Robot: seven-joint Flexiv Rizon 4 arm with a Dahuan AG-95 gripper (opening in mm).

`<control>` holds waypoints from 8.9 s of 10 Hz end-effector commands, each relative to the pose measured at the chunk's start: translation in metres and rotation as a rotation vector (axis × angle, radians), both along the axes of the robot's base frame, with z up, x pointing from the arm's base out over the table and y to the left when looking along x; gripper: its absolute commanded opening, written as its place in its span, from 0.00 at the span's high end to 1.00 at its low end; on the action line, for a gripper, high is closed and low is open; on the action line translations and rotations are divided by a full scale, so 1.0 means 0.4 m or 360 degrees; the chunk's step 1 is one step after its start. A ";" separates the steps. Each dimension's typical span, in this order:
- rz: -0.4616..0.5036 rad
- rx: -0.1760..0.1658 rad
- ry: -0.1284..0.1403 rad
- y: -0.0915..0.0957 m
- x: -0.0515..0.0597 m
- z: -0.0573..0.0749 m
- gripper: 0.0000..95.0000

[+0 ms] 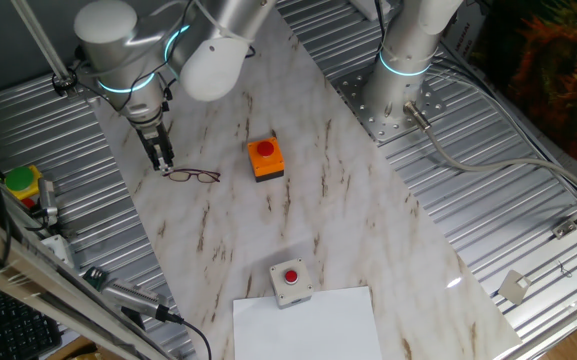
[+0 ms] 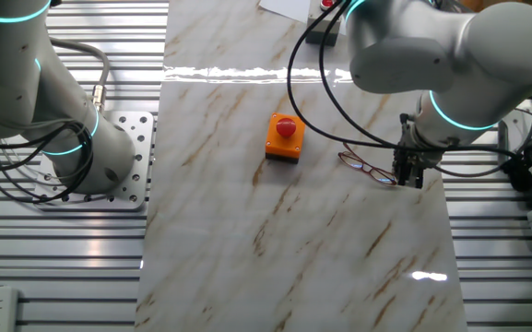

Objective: Unfold the leg of the glasses (with one hand)

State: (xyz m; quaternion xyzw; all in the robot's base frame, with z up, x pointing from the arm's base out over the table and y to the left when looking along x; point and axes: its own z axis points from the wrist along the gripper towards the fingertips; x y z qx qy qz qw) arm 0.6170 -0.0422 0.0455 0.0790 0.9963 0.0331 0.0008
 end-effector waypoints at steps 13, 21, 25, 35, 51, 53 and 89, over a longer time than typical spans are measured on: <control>-0.0012 0.0000 0.0028 0.000 0.001 -0.011 0.80; -0.0008 0.0001 0.0060 0.000 0.001 -0.018 0.80; -0.0006 0.0001 0.0080 0.000 0.001 -0.027 0.80; 0.0000 0.0002 0.0091 0.000 0.001 -0.034 0.80; -0.0020 0.0008 0.0093 0.003 0.002 -0.041 1.00; -0.0018 0.0008 0.0092 0.003 0.002 -0.041 1.00; -0.0097 -0.0137 -0.0098 0.048 -0.033 0.103 1.00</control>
